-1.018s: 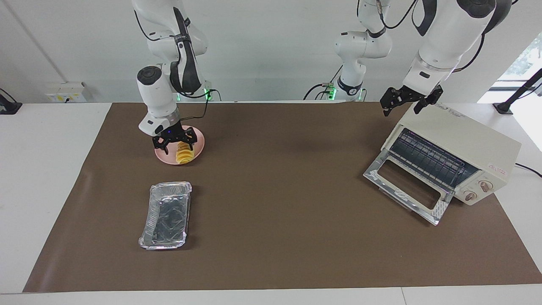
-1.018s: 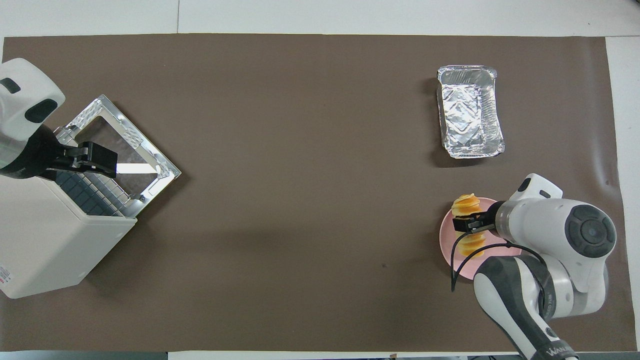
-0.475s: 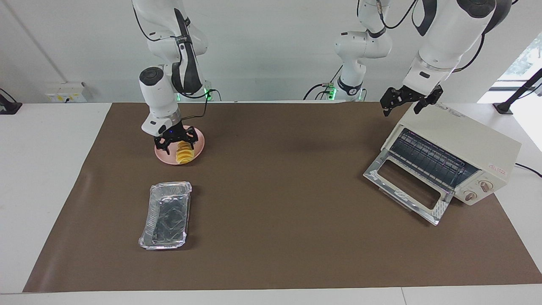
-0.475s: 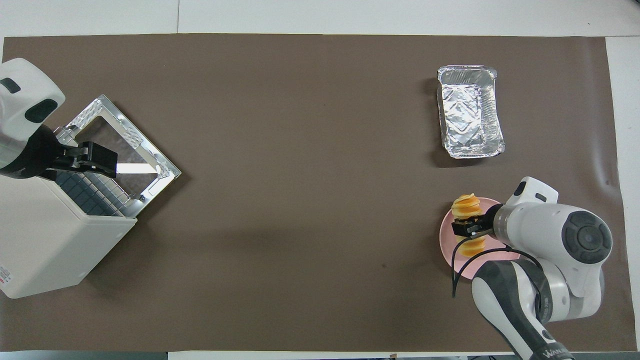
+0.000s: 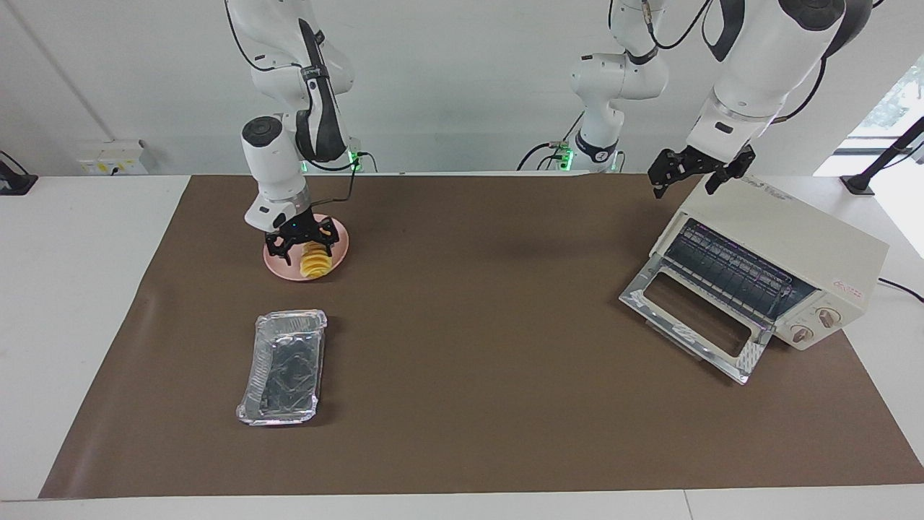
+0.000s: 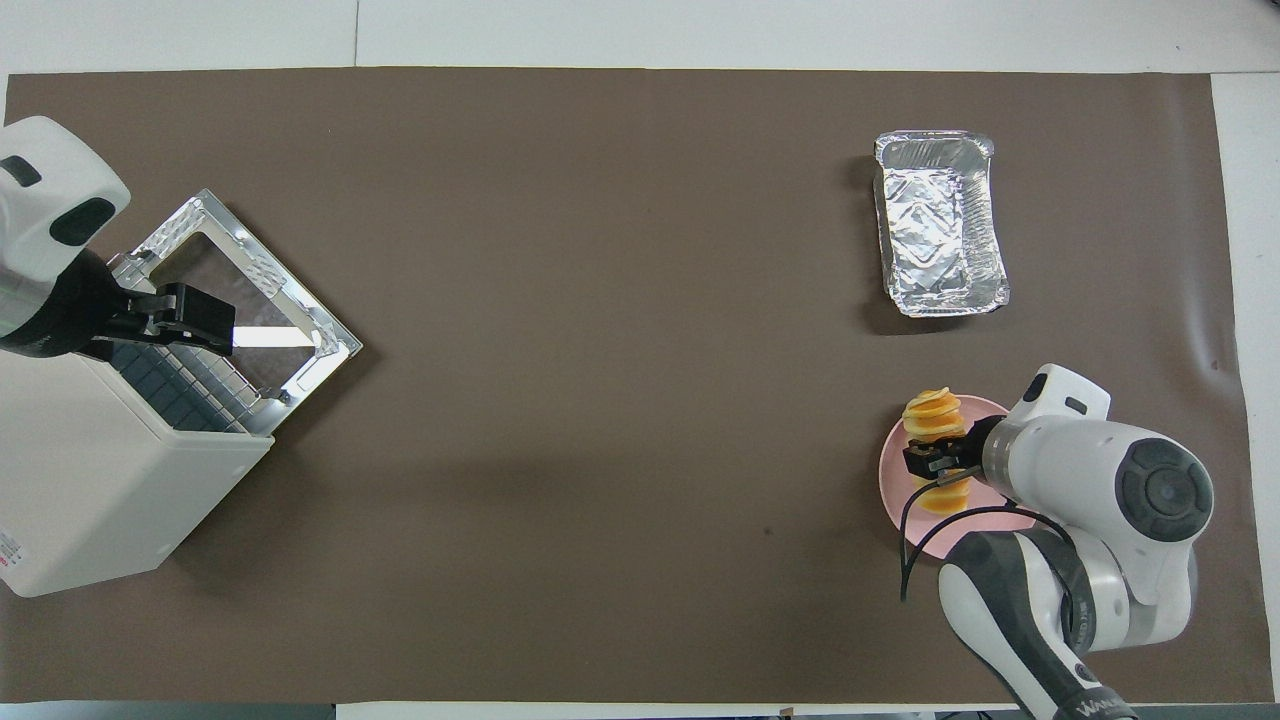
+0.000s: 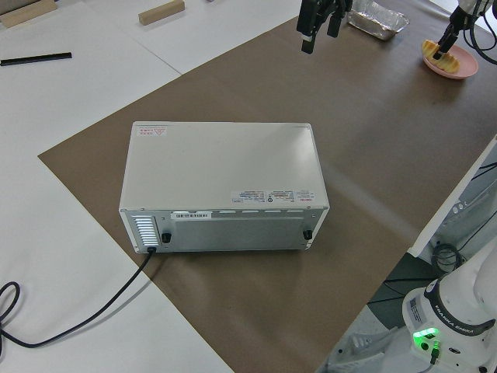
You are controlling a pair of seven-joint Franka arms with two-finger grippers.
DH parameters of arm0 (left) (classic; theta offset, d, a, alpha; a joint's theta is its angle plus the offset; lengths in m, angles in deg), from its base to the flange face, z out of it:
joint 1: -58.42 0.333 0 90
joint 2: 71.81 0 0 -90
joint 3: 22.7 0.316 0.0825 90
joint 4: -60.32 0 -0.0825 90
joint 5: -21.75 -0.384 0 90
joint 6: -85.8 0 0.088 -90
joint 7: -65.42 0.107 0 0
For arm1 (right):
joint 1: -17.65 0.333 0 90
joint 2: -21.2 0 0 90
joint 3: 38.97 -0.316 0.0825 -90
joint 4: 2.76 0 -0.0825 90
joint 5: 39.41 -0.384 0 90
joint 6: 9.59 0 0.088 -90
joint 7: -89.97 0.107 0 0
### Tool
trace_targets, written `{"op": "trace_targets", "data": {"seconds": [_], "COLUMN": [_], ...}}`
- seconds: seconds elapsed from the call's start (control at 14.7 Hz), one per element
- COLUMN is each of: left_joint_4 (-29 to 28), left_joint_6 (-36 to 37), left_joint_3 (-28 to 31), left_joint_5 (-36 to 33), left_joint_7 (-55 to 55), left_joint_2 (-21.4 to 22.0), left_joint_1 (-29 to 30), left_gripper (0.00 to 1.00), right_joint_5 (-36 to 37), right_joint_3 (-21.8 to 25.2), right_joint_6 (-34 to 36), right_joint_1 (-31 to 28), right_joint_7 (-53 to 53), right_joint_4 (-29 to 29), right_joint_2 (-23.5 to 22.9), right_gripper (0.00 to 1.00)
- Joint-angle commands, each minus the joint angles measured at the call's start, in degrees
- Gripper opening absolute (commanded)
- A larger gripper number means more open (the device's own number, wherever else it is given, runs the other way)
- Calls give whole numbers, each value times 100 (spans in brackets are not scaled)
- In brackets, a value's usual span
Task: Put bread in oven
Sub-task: 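Close the right gripper on the orange bread stack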
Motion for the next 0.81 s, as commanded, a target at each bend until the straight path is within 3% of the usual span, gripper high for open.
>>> {"op": "trace_targets", "data": {"seconds": [0.0,0.54,0.75], "left_joint_4": [-98,-98,-98], "left_joint_6": [-50,-50,-50], "left_joint_3": [-7,2,2], "left_joint_5": [104,104,104], "left_joint_7": [49,49,49], "left_joint_2": [117,117,117], "left_joint_1": [44,44,44], "left_gripper": [100,100,100], "right_joint_5": [-84,-93,-102], "right_joint_3": [-16,-34,-113], "right_joint_6": [-104,36,1158], "right_joint_1": [-33,-24,-24], "right_joint_7": [-8,37,37], "right_joint_4": [-67,187,1002], "right_joint_2": [21,-58,-67], "right_gripper": [0,0,0]}}
